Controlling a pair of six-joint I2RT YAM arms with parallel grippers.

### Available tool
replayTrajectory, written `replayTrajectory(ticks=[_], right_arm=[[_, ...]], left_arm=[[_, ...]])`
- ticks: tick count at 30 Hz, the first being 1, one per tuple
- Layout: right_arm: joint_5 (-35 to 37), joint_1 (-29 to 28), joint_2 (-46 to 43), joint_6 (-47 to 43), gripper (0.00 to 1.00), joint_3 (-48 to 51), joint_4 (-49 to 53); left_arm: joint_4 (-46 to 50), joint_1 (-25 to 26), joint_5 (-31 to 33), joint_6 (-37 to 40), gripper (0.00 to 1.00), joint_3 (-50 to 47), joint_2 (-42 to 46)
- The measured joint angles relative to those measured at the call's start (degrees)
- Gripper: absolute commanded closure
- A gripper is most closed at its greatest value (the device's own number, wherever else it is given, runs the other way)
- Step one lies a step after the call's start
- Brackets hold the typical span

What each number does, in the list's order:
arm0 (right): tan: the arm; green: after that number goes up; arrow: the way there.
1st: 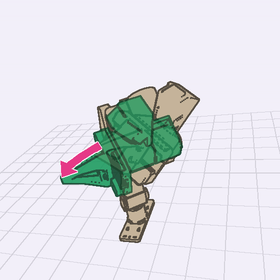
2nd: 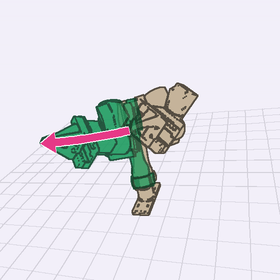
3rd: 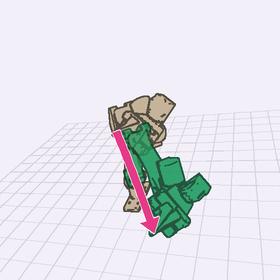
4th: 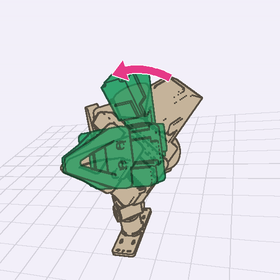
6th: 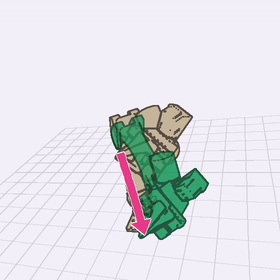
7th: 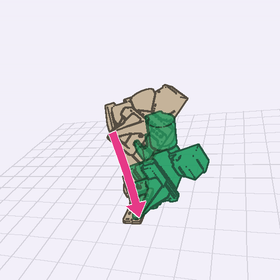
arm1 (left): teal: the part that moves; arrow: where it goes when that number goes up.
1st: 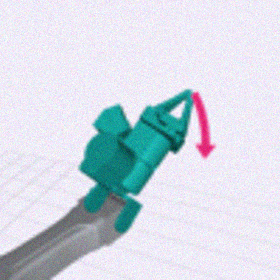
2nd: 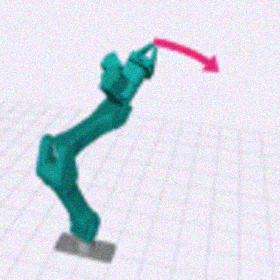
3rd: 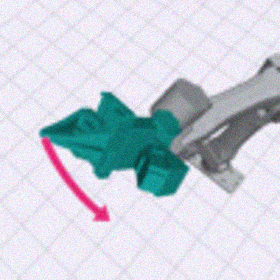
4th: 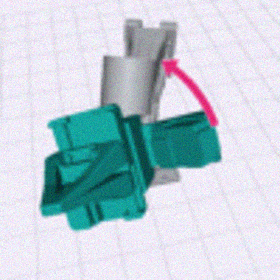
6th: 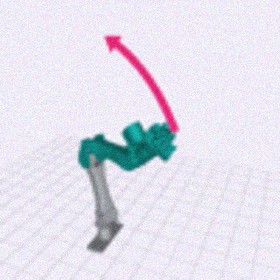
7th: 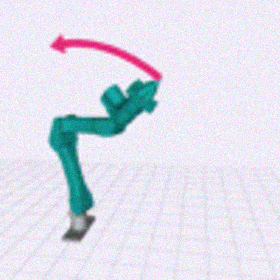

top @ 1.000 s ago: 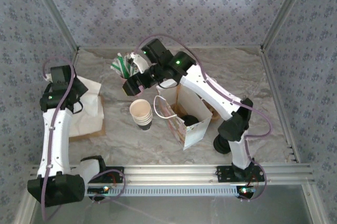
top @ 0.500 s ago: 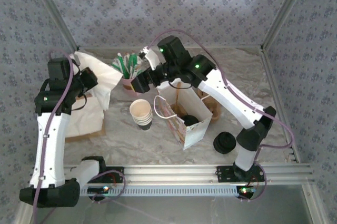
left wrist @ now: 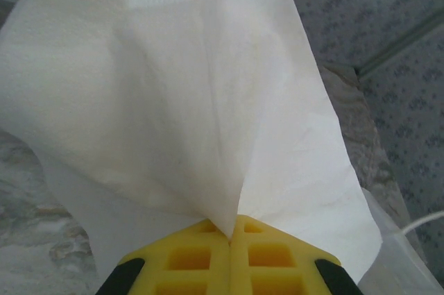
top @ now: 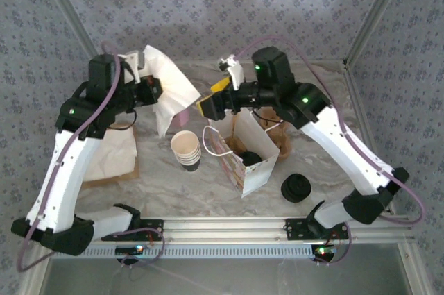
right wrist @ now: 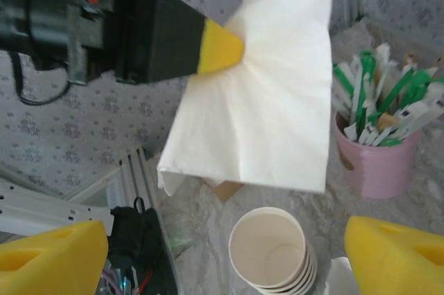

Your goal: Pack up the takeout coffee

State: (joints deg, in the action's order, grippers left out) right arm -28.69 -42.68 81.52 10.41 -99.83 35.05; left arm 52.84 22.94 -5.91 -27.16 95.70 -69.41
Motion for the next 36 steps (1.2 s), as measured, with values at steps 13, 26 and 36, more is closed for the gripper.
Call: replayTrajectory(ticks=[13, 26, 36], right_arm=[[-3.6, 4.8, -11.4, -1.6, 0.09, 4.9, -3.2], [-5.2, 9.1, -12.1, -3.5, 0.11, 5.4, -3.1], [-5.4, 13.6, -11.3, -4.1, 0.11, 5.5, -3.0]], left_arm=[[4.7, 12.1, -2.2, 5.8, 1.00, 18.5, -17.2], [9.6, 13.6, -19.2, 10.2, 1.00, 31.8, -27.8], [10.4, 14.3, -29.9, 11.7, 1.00, 34.0, -29.6]])
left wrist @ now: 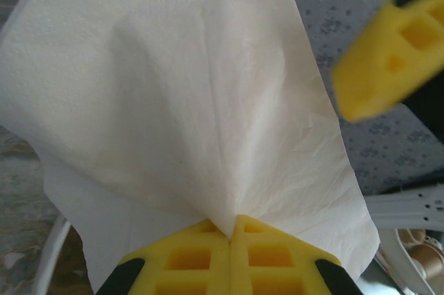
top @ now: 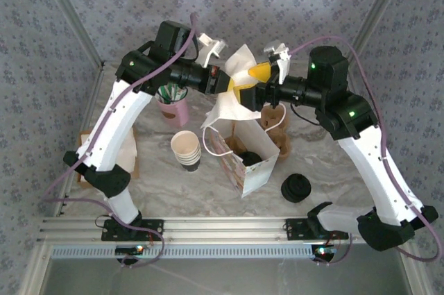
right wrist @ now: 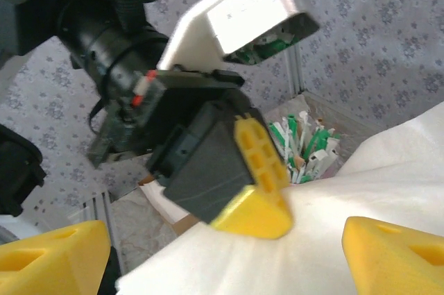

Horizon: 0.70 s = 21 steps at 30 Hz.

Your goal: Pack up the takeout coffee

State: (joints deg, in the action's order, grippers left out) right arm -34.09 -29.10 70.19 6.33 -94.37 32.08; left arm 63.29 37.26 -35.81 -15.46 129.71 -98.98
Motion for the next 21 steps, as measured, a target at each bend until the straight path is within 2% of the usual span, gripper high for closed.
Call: replayTrajectory(ticks=[10, 21], right_arm=[[-1.1, 2.6, 1.6, 0.0, 0.15, 2.3, 0.7], [-4.9, 2.7, -0.3, -0.4, 0.21, 5.7, -1.4]], left_arm=[[-1.7, 0.0, -8.1, -0.2, 1.00, 0.0, 0.0], [-4.5, 0.0, -12.0, -2.3, 1.00, 0.8, -0.3]])
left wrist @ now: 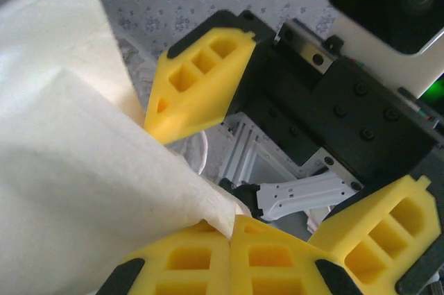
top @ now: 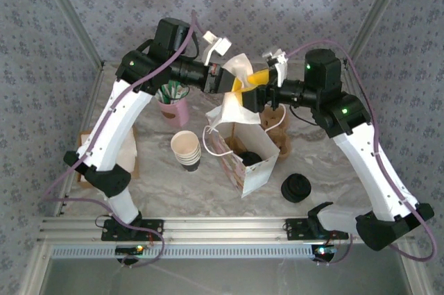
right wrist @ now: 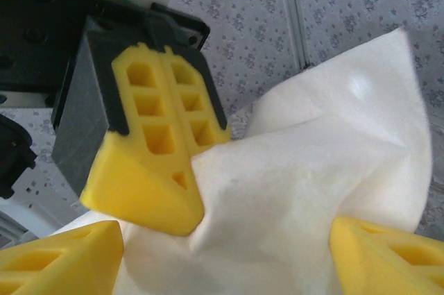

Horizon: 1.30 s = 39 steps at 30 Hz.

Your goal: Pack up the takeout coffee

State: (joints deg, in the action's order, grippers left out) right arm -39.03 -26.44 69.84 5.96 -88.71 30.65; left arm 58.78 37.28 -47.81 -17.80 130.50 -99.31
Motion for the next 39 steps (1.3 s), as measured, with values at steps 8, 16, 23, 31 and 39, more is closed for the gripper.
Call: replayTrajectory(ticks=[8, 16, 23, 31, 39], right_arm=[[-0.8, -1.4, -0.4, 0.0, 0.27, 1.8, -2.5], [-0.9, -3.0, -0.4, -0.1, 0.35, 2.4, -4.2], [-0.3, -3.7, -0.4, -0.4, 0.44, 3.0, -4.9], [1.8, -3.7, -0.5, -0.2, 0.66, 3.7, -5.4], [3.5, -3.6, -1.0, 0.6, 1.00, 4.3, -7.1]], left_arm=[[-2.2, 0.0, -2.6, -2.1, 1.00, 3.0, -1.5], [-5.4, 0.0, -3.5, -5.5, 1.00, 2.7, -2.1], [-11.5, 0.0, -3.6, -10.1, 1.00, -1.6, -2.0], [-15.6, 0.0, -3.4, -13.9, 1.00, -5.9, -0.1], [-17.7, 0.3, -2.5, -15.5, 0.81, -7.7, 1.9]])
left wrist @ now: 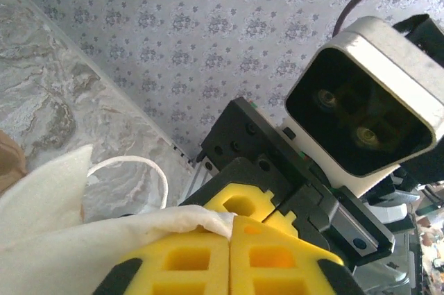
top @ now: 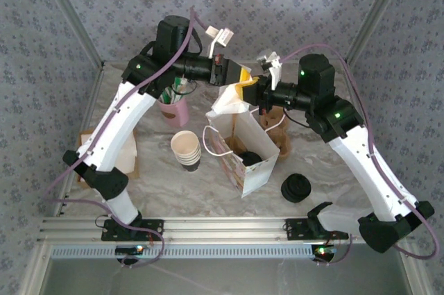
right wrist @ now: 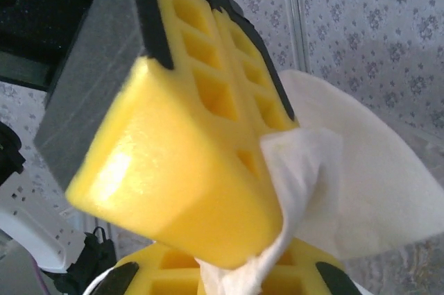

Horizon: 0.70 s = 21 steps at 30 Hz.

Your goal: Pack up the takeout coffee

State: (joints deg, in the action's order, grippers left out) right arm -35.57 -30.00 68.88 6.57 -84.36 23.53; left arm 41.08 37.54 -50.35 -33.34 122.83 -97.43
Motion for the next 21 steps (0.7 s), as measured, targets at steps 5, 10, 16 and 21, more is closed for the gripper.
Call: replayTrajectory(ticks=[5, 10, 16, 21], right_arm=[[0.3, 0.0, -0.2, 0.1, 1.00, 1.2, 0.0], [0.3, 0.0, -0.5, 0.1, 1.00, 1.9, 0.0], [1.8, -0.3, -2.2, 0.7, 1.00, 2.9, 0.4], [4.5, -1.1, -4.5, 0.9, 1.00, 3.3, 1.8]], left_arm=[[-1.0, 0.1, 1.1, -0.5, 0.58, -0.2, 0.0], [-1.6, 0.1, 3.3, -0.3, 0.23, -0.4, 0.0], [-2.3, 0.1, 7.4, 0.9, 0.01, -3.8, 2.2], [-2.4, 0.1, 12.6, 1.8, 0.01, -7.9, 5.9]])
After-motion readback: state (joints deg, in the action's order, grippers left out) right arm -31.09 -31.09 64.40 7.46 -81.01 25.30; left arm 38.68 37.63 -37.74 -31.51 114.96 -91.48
